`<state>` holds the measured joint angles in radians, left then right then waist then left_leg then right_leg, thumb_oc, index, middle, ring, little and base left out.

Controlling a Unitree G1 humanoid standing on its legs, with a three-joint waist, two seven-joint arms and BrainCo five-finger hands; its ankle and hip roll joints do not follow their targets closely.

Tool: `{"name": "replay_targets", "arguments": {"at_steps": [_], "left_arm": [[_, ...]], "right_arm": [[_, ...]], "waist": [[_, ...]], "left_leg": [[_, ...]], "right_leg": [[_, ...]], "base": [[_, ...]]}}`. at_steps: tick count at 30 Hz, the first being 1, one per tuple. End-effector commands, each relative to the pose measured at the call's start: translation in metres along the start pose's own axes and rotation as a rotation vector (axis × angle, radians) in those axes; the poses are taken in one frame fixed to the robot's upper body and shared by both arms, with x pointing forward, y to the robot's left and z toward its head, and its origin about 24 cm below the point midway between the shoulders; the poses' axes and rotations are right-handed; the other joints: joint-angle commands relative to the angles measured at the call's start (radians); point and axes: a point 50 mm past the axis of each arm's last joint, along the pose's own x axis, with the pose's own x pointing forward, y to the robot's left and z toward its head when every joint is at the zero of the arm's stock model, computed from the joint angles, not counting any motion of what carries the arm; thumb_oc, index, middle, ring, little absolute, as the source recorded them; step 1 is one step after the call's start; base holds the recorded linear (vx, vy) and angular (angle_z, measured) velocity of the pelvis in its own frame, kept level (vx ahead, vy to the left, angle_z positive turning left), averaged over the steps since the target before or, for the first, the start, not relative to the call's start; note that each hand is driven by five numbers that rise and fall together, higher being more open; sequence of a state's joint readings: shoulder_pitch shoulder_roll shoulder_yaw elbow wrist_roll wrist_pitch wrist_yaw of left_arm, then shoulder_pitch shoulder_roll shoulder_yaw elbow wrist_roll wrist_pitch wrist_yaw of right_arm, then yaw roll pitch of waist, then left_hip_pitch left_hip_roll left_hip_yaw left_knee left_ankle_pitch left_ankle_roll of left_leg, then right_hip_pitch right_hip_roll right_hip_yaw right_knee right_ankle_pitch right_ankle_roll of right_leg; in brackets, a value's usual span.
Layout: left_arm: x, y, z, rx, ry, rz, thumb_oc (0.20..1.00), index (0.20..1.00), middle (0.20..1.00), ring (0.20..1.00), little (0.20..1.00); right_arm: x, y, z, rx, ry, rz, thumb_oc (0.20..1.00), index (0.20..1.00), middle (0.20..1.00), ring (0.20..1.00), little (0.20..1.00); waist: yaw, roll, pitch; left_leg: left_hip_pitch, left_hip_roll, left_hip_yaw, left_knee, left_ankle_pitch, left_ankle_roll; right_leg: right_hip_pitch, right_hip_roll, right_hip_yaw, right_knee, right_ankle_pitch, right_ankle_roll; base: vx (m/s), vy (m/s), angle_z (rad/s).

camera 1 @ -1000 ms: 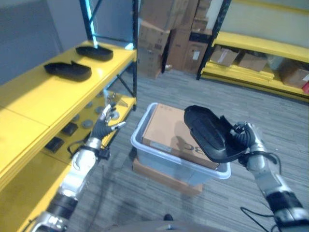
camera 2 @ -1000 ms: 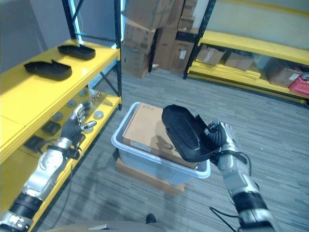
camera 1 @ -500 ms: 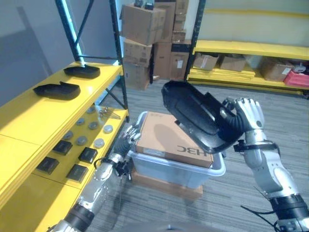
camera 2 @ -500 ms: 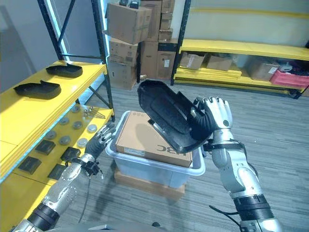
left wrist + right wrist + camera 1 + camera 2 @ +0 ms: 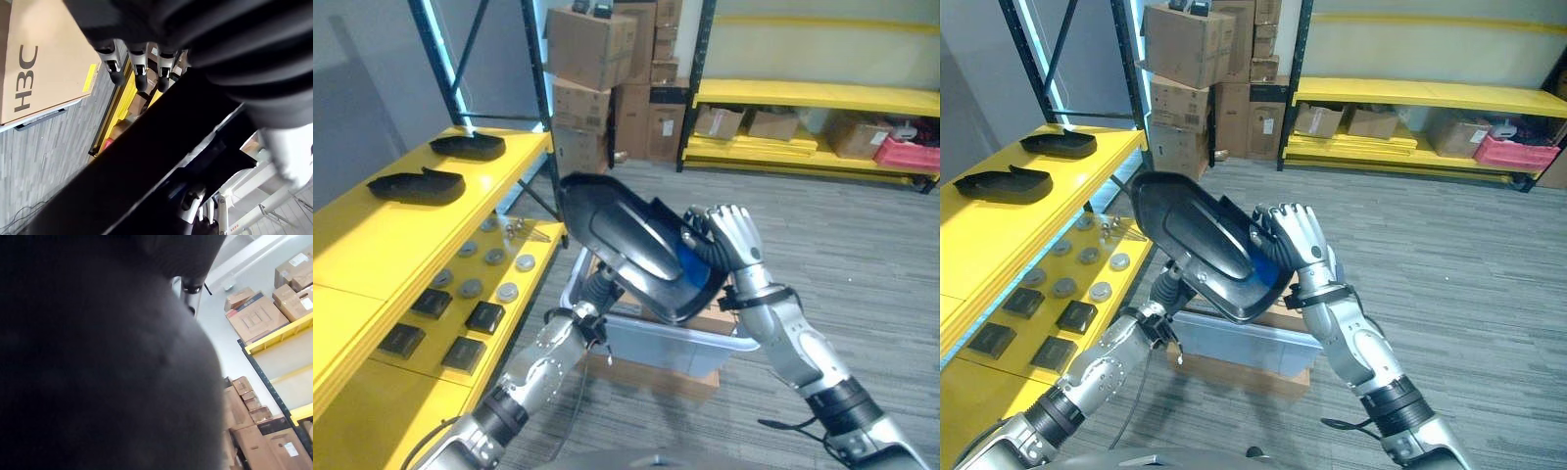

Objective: Move parts from the plastic box to the shelf.

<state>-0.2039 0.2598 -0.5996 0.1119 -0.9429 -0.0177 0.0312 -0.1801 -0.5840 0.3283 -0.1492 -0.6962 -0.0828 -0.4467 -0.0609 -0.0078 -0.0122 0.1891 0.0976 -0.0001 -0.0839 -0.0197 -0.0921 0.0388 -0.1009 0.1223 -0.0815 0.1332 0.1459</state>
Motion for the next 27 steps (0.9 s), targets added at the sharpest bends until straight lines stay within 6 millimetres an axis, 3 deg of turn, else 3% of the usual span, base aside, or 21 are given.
{"name": "replay_targets", "arguments": {"at_steps": [1,5,6,13,23,24,25,26,27], "left_arm": [[0.022,-0.013,0.029,0.021,-0.102,-0.055,1.000,1.000,1.000,1.000,1.000],[0.029,-0.024,0.039,0.034,-0.142,-0.083,1.000,1.000,1.000,1.000,1.000],[0.034,-0.030,0.043,0.065,-0.175,-0.081,0.200,0.200,0.200,0.200,0.200],[0.038,-0.035,0.045,0.188,-0.205,-0.073,0.200,0.200,0.200,0.200,0.200],[0.035,-0.026,0.050,0.260,-0.256,-0.012,0.200,0.200,0.200,0.200,0.200],[0.031,-0.023,0.063,0.350,-0.329,0.017,0.200,0.200,0.200,0.200,0.200],[0.019,-0.018,0.090,0.489,-0.472,0.073,0.200,0.200,0.200,0.200,0.200],[0.019,-0.018,0.090,0.489,-0.472,0.073,0.200,0.200,0.200,0.200,0.200],[0.012,-0.017,0.104,0.566,-0.536,0.087,0.200,0.200,0.200,0.200,0.200]], "right_arm": [[0.028,-0.023,0.029,0.105,-0.171,-0.118,0.200,0.200,0.200,0.200,0.200],[0.028,-0.011,0.045,0.208,-0.209,-0.075,0.200,0.200,0.200,0.200,0.200],[0.028,-0.006,0.059,0.287,-0.247,-0.056,0.200,0.200,0.200,0.200,0.200],[0.030,-0.005,0.079,0.405,-0.306,-0.061,0.200,0.200,0.200,0.200,0.200],[0.027,0.001,0.091,0.547,-0.322,-0.013,0.200,0.200,0.200,0.200,0.200],[0.025,0.005,0.093,0.580,-0.325,0.012,0.200,0.200,0.200,0.200,0.200],[0.023,0.008,0.095,0.648,-0.334,0.051,0.200,0.200,0.200,0.200,0.200],[0.023,0.008,0.095,0.648,-0.335,0.051,0.200,0.200,0.200,0.200,0.200],[0.021,0.009,0.096,0.691,-0.333,0.072,0.200,0.200,0.200,0.200,0.200]], "waist": [[0.014,-0.023,0.003],[0.012,-0.022,0.007],[0.013,-0.022,0.012],[0.017,-0.023,0.027],[0.031,-0.017,0.045],[0.040,-0.015,0.051],[0.064,-0.013,0.065],[0.062,-0.014,0.064],[0.077,-0.011,0.074]], "left_leg": [[-0.012,0.008,0.071,0.064,-0.086,0.034],[-0.015,0.006,0.068,0.064,-0.083,0.034],[-0.020,0.004,0.064,0.064,-0.080,0.034],[-0.031,0.002,0.061,0.067,-0.076,0.034],[-0.048,0.006,0.049,0.078,-0.067,0.029],[-0.058,0.011,0.036,0.083,-0.062,0.023],[-0.081,0.021,0.009,0.096,-0.051,0.010],[-0.082,0.021,0.007,0.097,-0.052,0.010],[-0.098,0.025,-0.008,0.106,-0.045,0.004]], "right_leg": [[0.030,-0.002,-0.024,0.136,-0.200,0.010],[0.026,-0.003,-0.023,0.138,-0.200,0.009],[0.022,-0.005,-0.025,0.140,-0.200,0.009],[0.008,-0.009,-0.026,0.146,-0.198,0.009],[-0.006,-0.005,-0.029,0.160,-0.206,0.002],[-0.007,-0.002,-0.038,0.165,-0.213,-0.003],[-0.008,0.004,-0.060,0.172,-0.226,-0.013],[-0.008,0.004,-0.062,0.172,-0.226,-0.014],[-0.009,0.005,-0.077,0.176,-0.231,-0.018]], "base": [[0.00,0.000,0.00],[-0.01,0.001,0.00],[-0.04,-0.001,0.00],[-0.01,-0.002,0.00],[-0.02,-0.034,0.00],[-0.07,-0.175,0.08],[-0.07,-0.176,0.29],[-0.07,-0.154,0.53],[-0.05,-0.076,0.64]]}}
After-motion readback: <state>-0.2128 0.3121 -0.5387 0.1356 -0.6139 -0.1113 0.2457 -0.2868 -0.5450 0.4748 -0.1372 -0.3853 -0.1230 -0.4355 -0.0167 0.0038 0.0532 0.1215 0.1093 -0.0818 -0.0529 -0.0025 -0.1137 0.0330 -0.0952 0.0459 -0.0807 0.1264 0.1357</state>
